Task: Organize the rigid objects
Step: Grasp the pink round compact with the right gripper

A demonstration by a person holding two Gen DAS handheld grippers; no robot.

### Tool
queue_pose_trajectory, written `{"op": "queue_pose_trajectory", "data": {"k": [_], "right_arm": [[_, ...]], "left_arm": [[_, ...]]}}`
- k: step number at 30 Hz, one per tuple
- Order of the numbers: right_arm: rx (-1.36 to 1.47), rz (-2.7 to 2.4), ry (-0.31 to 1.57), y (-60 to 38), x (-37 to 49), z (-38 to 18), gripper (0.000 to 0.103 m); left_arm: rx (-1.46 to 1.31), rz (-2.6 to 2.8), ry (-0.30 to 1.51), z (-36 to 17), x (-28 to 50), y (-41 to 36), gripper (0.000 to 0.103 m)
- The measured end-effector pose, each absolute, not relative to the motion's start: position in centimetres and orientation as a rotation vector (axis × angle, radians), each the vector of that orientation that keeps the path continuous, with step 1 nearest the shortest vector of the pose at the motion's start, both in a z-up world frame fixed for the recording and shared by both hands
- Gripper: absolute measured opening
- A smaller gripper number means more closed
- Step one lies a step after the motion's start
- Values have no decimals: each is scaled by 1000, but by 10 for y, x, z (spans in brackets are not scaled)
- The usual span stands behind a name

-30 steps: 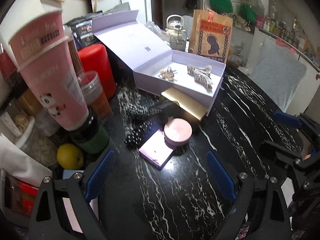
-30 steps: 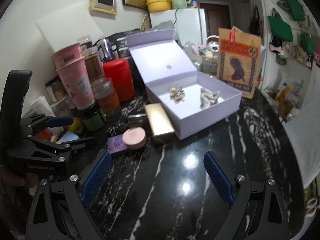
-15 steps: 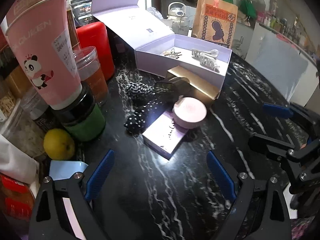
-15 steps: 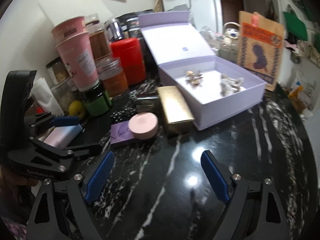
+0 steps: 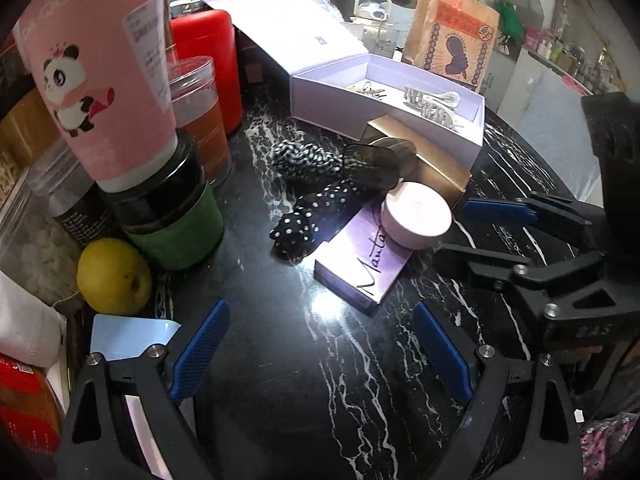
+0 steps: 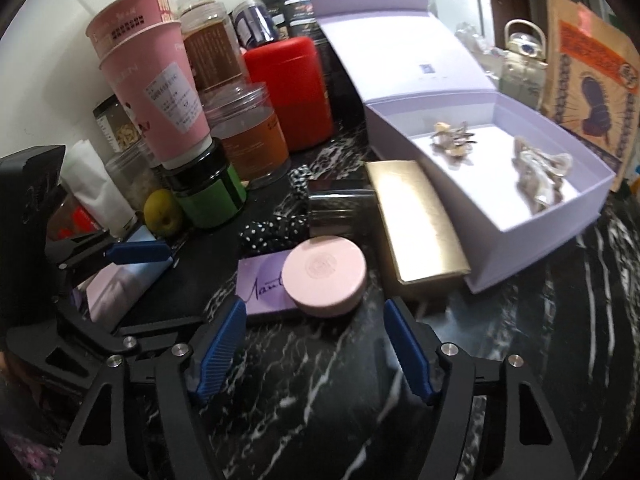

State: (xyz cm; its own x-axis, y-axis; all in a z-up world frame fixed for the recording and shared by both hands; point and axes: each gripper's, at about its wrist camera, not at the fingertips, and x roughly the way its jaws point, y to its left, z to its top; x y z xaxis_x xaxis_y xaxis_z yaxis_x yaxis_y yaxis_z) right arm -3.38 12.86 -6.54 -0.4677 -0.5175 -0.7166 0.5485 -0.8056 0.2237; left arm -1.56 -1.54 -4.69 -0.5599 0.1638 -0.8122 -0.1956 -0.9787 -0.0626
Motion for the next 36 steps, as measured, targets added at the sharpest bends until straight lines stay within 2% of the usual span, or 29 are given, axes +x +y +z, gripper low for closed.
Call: {"op": "queue_pose_trajectory", "data": {"k": [8, 11, 14, 24, 36], "right_arm": [[1058, -2243, 83, 113, -44, -72, 69], [1060, -2249, 74, 110, -47, -74, 64], [1059, -2259, 78, 107, -50, -76, 52], [1040, -2279, 72, 125, -36, -68, 51], [1105, -2394, -28, 190, -11, -61, 51]], "left_arm": [[-1361, 2611, -15, -47, -20, -25, 94], [-1375, 2621, -18, -48, -22, -25, 94], [-1388, 2619, -41, -50, -23, -27, 94], [-1363, 2599, -31, -49, -20, -17, 94], [-1330, 2511, 27, -60, -44, 22, 94]]}}
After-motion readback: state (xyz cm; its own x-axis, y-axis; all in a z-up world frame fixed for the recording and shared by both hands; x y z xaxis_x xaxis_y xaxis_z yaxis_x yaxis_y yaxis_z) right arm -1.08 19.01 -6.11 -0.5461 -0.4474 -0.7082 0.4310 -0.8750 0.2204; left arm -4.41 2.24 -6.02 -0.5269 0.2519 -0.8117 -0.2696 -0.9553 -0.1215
